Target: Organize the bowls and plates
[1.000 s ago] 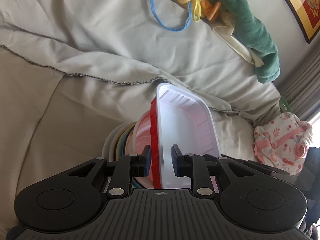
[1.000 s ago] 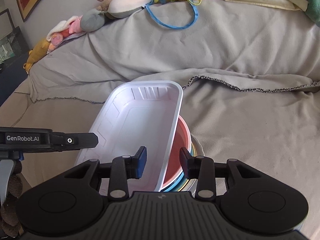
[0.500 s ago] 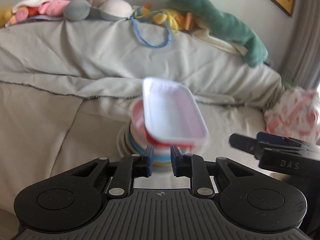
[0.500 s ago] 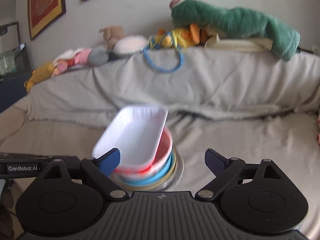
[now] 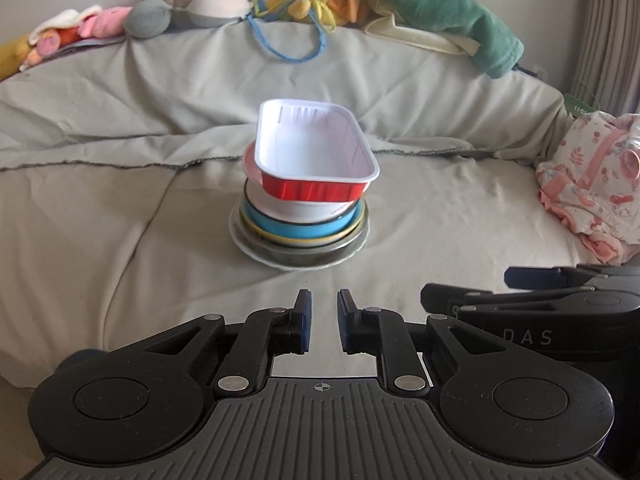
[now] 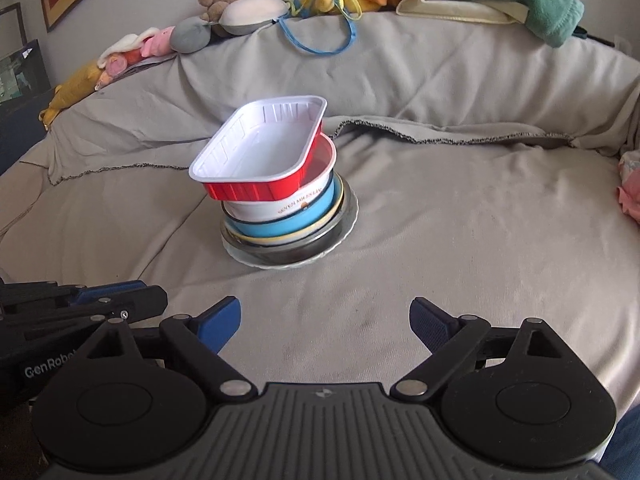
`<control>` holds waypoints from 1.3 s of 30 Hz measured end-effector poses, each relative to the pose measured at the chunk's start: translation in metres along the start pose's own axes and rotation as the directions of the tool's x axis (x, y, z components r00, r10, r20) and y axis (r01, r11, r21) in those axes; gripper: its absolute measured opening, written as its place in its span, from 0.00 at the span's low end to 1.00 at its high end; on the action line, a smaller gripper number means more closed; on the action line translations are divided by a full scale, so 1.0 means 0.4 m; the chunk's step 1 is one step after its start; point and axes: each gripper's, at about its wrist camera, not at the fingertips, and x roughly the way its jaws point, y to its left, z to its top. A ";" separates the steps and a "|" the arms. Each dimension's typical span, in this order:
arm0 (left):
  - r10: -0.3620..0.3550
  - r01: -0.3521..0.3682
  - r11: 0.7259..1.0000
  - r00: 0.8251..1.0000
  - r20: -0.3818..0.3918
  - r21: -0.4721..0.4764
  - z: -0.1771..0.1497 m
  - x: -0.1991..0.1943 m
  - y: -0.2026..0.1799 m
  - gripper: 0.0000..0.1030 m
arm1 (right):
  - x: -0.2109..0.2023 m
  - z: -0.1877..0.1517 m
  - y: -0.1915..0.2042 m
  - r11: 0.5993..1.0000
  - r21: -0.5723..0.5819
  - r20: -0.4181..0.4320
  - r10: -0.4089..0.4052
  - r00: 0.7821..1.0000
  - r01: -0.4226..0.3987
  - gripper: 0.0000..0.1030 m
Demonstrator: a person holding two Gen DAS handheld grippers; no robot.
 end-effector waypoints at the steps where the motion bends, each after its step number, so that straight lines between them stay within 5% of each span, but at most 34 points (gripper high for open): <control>1: -0.001 0.001 1.000 1.000 -0.006 -0.001 0.001 0.002 0.001 0.17 | 0.005 -0.002 -0.003 1.000 0.006 -0.011 0.003 1.000 -0.003 0.90; 39: -0.021 0.020 0.999 0.999 -0.040 -0.030 -0.006 0.000 0.002 0.17 | 0.017 -0.008 0.002 1.000 0.012 -0.030 0.014 0.999 -0.013 0.90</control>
